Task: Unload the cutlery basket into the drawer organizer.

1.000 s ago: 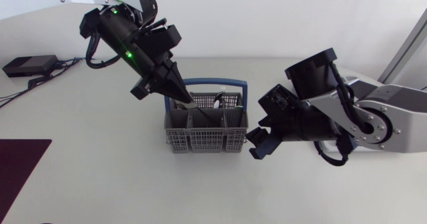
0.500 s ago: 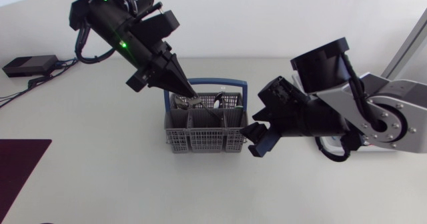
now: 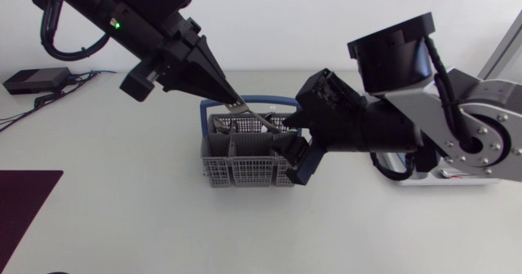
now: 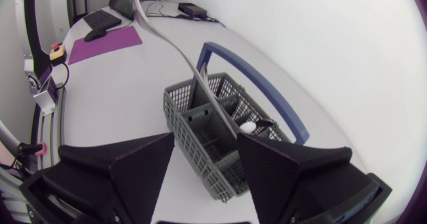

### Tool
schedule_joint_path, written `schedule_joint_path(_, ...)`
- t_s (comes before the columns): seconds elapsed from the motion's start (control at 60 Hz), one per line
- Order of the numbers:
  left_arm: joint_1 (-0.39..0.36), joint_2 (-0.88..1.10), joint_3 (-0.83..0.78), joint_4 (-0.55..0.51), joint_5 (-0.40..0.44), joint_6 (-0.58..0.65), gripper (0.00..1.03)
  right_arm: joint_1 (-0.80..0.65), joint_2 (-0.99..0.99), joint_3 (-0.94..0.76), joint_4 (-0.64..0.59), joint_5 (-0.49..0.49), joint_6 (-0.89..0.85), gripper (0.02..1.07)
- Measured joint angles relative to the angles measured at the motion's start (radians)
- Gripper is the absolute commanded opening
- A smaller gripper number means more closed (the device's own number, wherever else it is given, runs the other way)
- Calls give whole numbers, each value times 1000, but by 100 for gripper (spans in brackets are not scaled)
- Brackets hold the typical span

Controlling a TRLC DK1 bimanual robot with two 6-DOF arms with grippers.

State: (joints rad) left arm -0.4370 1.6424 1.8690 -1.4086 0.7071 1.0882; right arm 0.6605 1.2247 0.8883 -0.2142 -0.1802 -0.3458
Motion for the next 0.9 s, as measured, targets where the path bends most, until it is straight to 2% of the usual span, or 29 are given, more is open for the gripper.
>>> schedule_joint_path(0.2, -27, -8, 0, -1, 0, -16, 3, 6, -6, -2, 48, -34, -59, 69)
schedule_joint_path(0.283, -29, -8, 0, -1, 0, -16, 3, 6, -9, -8, 57, -55, -79, 51)
schedule_joint_path(0.35, -29, -8, 0, -1, 0, -19, 3, 13, -9, -9, 64, -59, -92, 43)
schedule_joint_path(0.517, -38, -10, 0, -1, 0, -35, 3, 27, -9, -9, 86, -72, -109, 42)
schedule_joint_path(0.617, -50, -11, 0, -1, 0, -42, 3, 27, -9, -9, 93, -79, -112, 36)
schedule_joint_path(0.733, -58, -13, 0, -1, 0, -46, 3, 27, -9, -9, 114, -79, -112, 24)
schedule_joint_path(0.817, -61, -13, 0, -1, 0, -50, 3, 28, -9, -9, 117, -79, -112, 10)
schedule_joint_path(0.9, -62, -13, 0, -3, 0, -50, 3, 32, -9, -9, 117, -79, -112, 8)
